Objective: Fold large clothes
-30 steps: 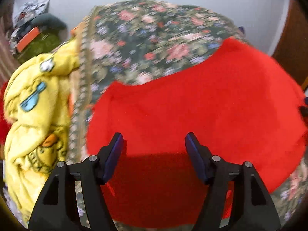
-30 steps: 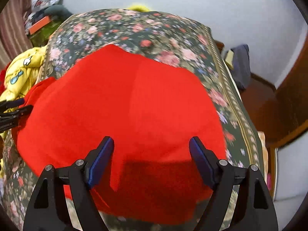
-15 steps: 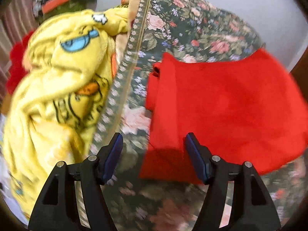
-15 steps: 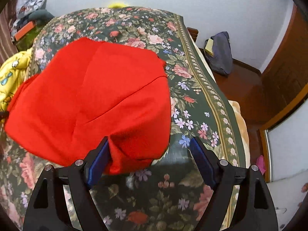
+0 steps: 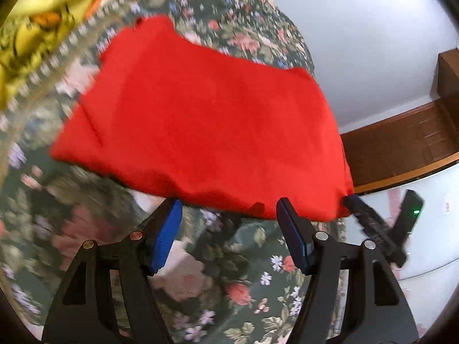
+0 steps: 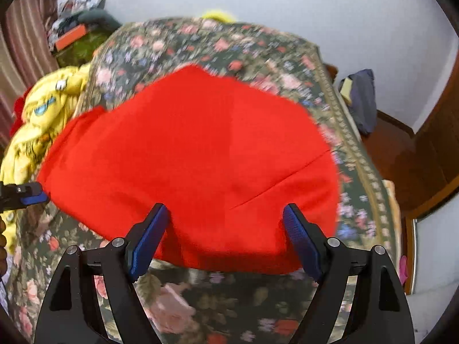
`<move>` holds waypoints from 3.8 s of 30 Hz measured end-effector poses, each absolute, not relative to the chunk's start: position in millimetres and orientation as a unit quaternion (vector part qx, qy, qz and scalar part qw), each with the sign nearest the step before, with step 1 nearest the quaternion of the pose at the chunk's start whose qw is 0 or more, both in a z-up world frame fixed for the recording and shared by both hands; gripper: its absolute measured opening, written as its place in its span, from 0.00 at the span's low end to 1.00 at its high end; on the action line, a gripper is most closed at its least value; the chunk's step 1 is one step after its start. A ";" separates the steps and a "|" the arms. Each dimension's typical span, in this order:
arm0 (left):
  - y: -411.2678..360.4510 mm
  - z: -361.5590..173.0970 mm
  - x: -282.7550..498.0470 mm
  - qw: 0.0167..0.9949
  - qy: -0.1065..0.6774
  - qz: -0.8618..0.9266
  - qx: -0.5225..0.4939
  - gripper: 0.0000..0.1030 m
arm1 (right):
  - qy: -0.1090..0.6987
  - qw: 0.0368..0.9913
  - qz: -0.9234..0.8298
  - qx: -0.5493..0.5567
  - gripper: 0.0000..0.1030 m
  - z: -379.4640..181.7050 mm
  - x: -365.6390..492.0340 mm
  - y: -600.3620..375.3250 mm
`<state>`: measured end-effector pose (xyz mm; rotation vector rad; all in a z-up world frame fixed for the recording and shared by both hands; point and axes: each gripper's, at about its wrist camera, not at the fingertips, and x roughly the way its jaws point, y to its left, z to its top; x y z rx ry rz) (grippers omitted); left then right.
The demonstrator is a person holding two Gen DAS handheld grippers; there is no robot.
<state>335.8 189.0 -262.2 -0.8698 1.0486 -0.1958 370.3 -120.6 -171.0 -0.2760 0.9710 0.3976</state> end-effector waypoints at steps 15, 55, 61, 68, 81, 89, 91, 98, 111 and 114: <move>226.0 -289.1 384.3 0.777 0.429 -0.048 -0.457 0.49 | 0.476 0.845 0.191 -0.154 0.79 -195.2 366.5 -105.3; 177.0 -129.2 389.1 0.939 0.291 0.058 -0.176 0.02 | 0.480 0.813 0.278 -0.177 0.81 -187.5 379.8 18.0; 124.7 -100.4 413.4 0.950 0.278 0.021 -0.138 0.02 | 0.462 0.839 0.260 -0.122 0.81 -159.8 383.1 -40.3; 0.6 -82.1 445.6 0.951 0.286 -0.082 -0.080 0.02 | 0.450 0.876 0.161 -0.070 0.81 -135.0 386.3 -156.6; -133.3 -195.0 458.0 0.870 0.449 -0.206 0.011 0.02 | 0.464 0.875 0.081 -0.111 0.81 -149.5 358.5 -247.0; -115.5 -169.9 447.8 0.845 0.469 -0.255 -0.039 0.38 | 0.468 0.877 0.082 -0.072 0.81 -144.5 355.0 -265.4; -106.7 -159.6 445.2 0.845 0.465 -0.255 -0.062 0.45 | 0.457 0.883 0.087 -0.066 0.81 -136.5 350.0 -266.2; -71.1 -107.4 420.2 0.878 0.415 -0.233 -0.055 0.51 | 0.421 0.897 0.124 -0.048 0.81 -103.4 341.0 -255.4; 21.0 -155.3 412.2 0.896 0.437 -0.082 0.015 0.65 | 0.417 0.880 0.210 -0.080 0.81 -109.8 356.0 -165.7; 30.6 -182.1 416.1 0.883 0.463 -0.077 0.001 0.66 | 0.413 0.875 0.239 -0.086 0.81 -110.4 355.5 -142.0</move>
